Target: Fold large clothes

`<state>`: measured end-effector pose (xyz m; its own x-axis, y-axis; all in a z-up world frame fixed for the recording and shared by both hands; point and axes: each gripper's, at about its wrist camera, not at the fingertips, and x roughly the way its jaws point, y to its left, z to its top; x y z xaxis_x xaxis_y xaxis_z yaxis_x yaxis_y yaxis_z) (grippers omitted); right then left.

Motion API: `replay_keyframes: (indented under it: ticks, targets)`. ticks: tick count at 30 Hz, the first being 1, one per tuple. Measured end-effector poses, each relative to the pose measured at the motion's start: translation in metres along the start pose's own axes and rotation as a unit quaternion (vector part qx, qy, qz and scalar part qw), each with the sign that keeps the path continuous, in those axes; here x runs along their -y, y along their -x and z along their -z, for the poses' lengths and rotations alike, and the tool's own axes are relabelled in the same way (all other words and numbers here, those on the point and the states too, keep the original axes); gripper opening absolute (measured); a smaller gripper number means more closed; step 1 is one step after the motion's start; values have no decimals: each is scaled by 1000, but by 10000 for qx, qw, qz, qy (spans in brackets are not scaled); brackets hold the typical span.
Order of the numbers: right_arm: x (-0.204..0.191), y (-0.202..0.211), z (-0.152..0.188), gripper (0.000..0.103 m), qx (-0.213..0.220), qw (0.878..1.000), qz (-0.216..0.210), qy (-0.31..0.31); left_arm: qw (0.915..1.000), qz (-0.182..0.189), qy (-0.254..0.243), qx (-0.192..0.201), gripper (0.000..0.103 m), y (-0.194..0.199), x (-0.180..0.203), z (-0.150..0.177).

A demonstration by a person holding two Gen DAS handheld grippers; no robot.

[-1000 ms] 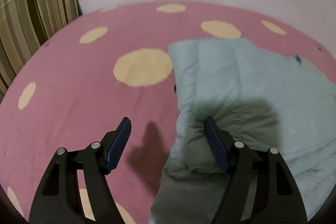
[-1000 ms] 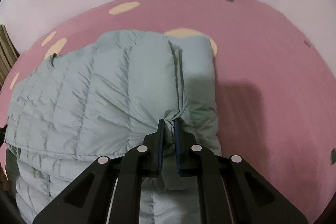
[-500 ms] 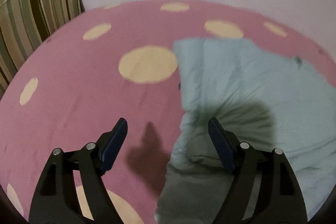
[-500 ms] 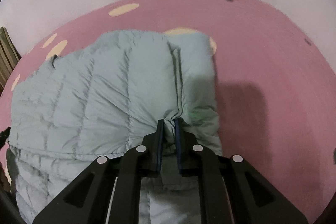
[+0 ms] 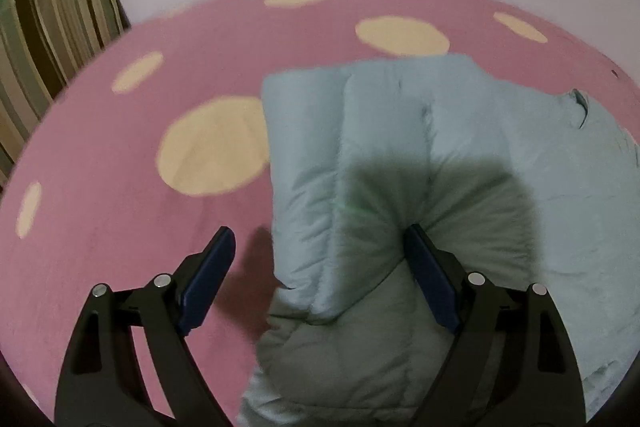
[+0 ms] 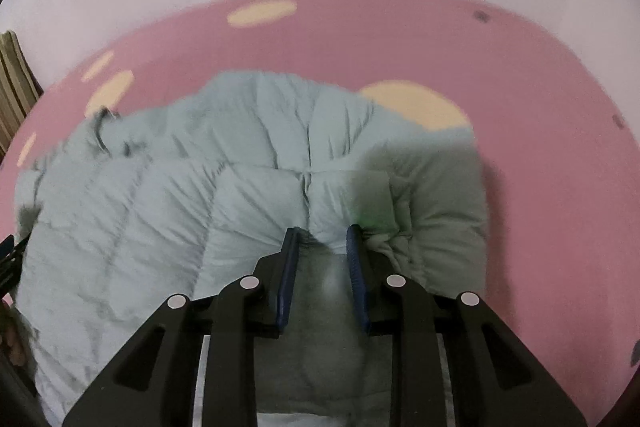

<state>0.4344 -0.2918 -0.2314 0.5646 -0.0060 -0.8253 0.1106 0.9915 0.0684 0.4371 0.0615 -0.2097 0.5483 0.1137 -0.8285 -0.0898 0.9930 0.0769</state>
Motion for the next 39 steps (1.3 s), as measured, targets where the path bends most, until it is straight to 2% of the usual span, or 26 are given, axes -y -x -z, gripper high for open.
replay_keyframes:
  ticks: [3,5,9,10,12,13,15,17,20,22,26,32,37,39]
  targets:
    - [-1,-2,2,25,67,10000,7,-15,9997,179,149,-100,87,-5,-6,1]
    - [-1,7,1,25,146,9999,2,-49,9997,150,191,-33,85,7,-9,0]
    - [1,46,16,26,468,9989,60,-49,9993,55,144,339,84,41,-14,12]
    - [5,54,22,30,529,9986,67,-60,9991,48,107,416,84,47,-14,16]
    - [8,54,33,33,395,9991,68,-130,9997,68,11,251,84,41,-12,20]
    - [9,47,36,34,240,9996,48,-132,9999,138,-50,-8,85,26,-9,23]
    - [7,28,42,34,75,10000,49,11,9991,346,46,-227,87,9,-9,26]
    - [2,31,42,35,182,9996,126,167,9988,413,200,-173,88,13,-15,25]
    - [4,62,45,41,350,9992,27,171,9994,326,128,-4,88,40,-21,31]
    - [11,87,61,48,536,9985,20,121,9995,251,26,207,88,63,-27,46]
    - [25,130,107,50,611,9979,98,179,9992,259,39,302,88,106,-51,94]
    - [51,168,185,55,412,9991,110,-27,9975,551,435,-19,88,147,-87,175]
    - [64,178,238,55,88,9995,-125,-293,9961,691,500,-204,88,168,-104,224]
    - [65,182,257,56,44,9995,-83,-308,9957,753,477,-271,88,171,-107,239]
